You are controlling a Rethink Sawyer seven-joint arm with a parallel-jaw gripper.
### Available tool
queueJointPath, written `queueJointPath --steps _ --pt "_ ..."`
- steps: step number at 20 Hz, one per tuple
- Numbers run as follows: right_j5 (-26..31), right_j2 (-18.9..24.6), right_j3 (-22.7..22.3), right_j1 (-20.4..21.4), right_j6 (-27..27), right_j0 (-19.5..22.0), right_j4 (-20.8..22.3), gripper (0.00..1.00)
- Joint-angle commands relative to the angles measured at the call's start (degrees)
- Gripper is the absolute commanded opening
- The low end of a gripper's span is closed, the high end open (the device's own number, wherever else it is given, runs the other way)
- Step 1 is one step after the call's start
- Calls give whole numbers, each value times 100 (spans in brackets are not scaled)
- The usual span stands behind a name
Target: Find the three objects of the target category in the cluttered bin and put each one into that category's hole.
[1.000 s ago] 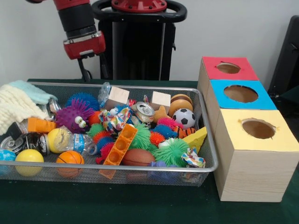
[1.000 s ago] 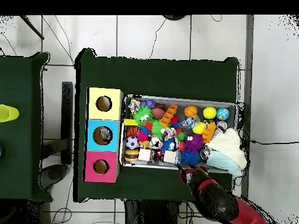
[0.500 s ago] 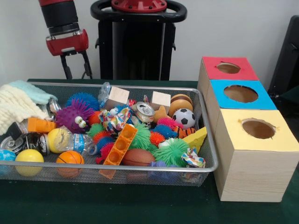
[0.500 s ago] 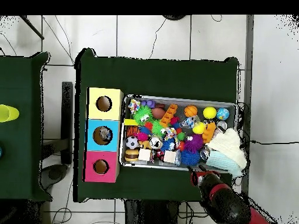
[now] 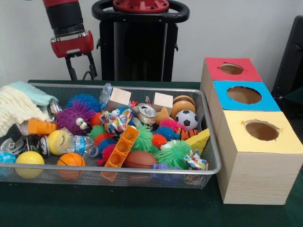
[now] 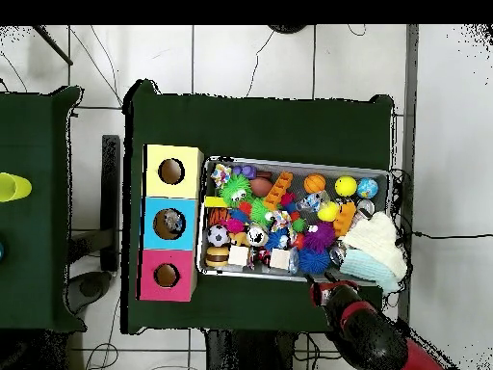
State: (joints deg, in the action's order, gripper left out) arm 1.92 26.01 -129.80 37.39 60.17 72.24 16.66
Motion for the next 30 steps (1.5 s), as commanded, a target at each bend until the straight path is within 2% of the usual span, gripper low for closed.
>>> queueJointPath --steps 1,11,14,24,30 --pt "-334 -43 483 81 1384 -99 -245 100" --pt "-286 3 126 663 1612 -272 -472 100" --pt "-249 90 -37 968 1676 -302 -582 100" --pt "-401 -4 -189 1030 1759 -552 -740 100" --pt "-299 92 -325 1188 1663 -436 -743 100"
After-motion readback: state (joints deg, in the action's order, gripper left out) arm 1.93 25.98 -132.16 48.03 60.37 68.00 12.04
